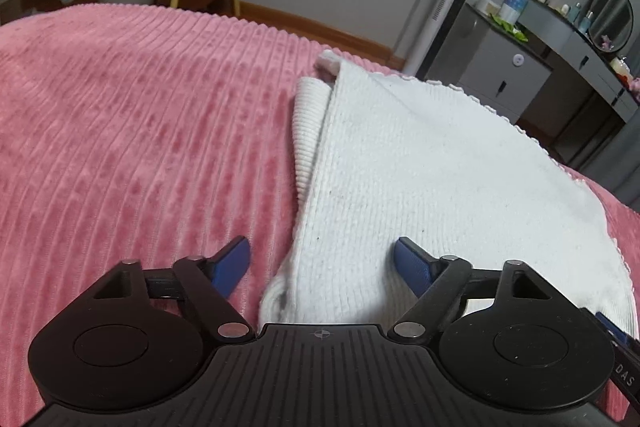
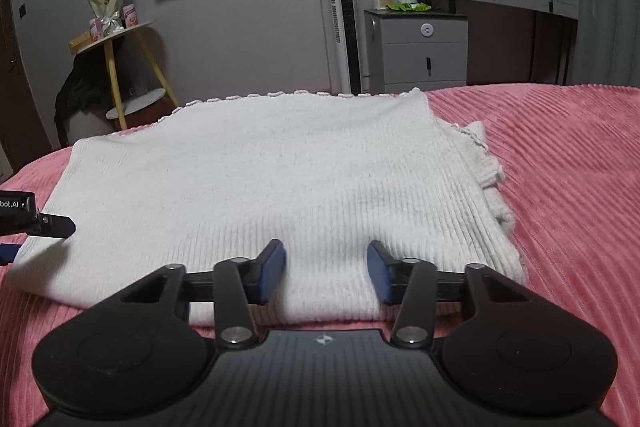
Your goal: Fold small clothes
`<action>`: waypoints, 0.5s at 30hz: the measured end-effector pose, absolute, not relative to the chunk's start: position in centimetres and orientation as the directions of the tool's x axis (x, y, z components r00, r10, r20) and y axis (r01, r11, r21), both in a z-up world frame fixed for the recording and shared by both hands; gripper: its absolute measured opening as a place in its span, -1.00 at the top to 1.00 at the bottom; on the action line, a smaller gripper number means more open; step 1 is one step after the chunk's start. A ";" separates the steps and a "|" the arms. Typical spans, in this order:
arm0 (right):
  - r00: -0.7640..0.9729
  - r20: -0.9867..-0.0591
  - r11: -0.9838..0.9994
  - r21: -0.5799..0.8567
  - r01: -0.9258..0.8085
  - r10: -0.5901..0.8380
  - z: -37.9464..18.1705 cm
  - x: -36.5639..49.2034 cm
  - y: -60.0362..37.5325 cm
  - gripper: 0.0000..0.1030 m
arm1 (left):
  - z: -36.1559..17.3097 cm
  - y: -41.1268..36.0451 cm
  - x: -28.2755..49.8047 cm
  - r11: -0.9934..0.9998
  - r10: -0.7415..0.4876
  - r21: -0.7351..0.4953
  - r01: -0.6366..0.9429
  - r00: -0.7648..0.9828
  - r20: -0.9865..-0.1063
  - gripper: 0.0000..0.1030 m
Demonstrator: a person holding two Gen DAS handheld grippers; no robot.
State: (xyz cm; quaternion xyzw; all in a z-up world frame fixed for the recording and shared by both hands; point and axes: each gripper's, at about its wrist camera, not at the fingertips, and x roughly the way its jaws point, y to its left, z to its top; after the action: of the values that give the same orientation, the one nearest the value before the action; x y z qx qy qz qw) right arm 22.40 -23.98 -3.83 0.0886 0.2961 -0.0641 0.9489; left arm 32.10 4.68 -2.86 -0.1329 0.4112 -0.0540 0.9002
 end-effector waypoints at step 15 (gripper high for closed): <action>0.832 -0.553 0.969 0.177 0.173 -0.047 -3.7 22.2 -24.2 0.60 | -3.4 7.6 33.2 0.883 -0.323 -0.463 -0.075 0.619 -0.716 -0.02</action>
State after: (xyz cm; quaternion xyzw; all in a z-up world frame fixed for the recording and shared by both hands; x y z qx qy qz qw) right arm 22.22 -24.23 -3.71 0.1104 0.2844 -0.0577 0.9506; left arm 33.17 7.58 -3.36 -0.2309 0.4308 -0.0714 0.8695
